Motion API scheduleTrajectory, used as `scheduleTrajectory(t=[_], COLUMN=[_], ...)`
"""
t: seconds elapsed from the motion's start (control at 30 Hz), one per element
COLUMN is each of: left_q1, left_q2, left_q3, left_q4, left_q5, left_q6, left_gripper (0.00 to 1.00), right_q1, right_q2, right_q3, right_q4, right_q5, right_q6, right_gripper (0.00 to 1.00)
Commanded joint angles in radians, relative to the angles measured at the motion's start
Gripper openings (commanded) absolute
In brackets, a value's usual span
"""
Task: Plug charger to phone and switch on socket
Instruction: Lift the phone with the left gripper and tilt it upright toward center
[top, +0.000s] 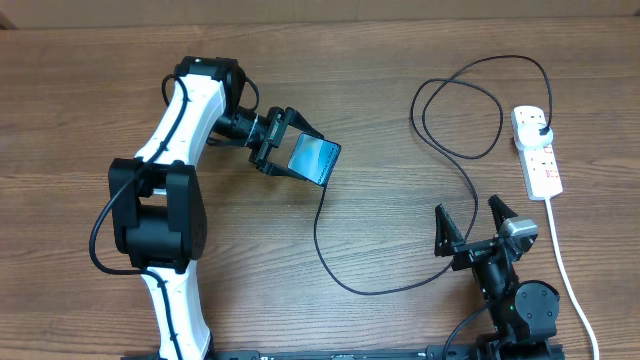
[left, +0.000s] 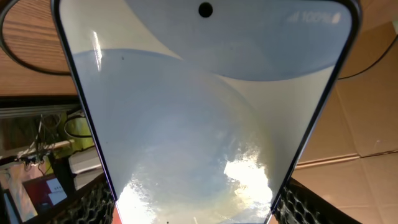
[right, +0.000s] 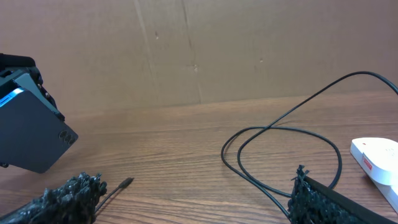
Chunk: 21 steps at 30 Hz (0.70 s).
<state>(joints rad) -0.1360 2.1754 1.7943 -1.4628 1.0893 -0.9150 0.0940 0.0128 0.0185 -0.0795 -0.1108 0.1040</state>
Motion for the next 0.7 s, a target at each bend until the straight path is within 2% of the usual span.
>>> scheduleTrajectory(t=[0.0,0.67], left_q1=[0.006,0.006], left_q2=[-0.005,-0.005], left_q3=[0.031,0.031], left_q4=[-0.005,-0.003], left_q5=[0.053,0.053], left_q6=[-0.040,-0.059], left_gripper=[0.73,0.71], right_q1=[0.008,0.008], right_q2=[-0.010,-0.010], right_q3=[-0.010,-0.010], right_q4=[0.005,0.005], right_q5=[0.013,0.013], right_q6=[-0.001,-0.001], right_gripper=[1.00,1.00])
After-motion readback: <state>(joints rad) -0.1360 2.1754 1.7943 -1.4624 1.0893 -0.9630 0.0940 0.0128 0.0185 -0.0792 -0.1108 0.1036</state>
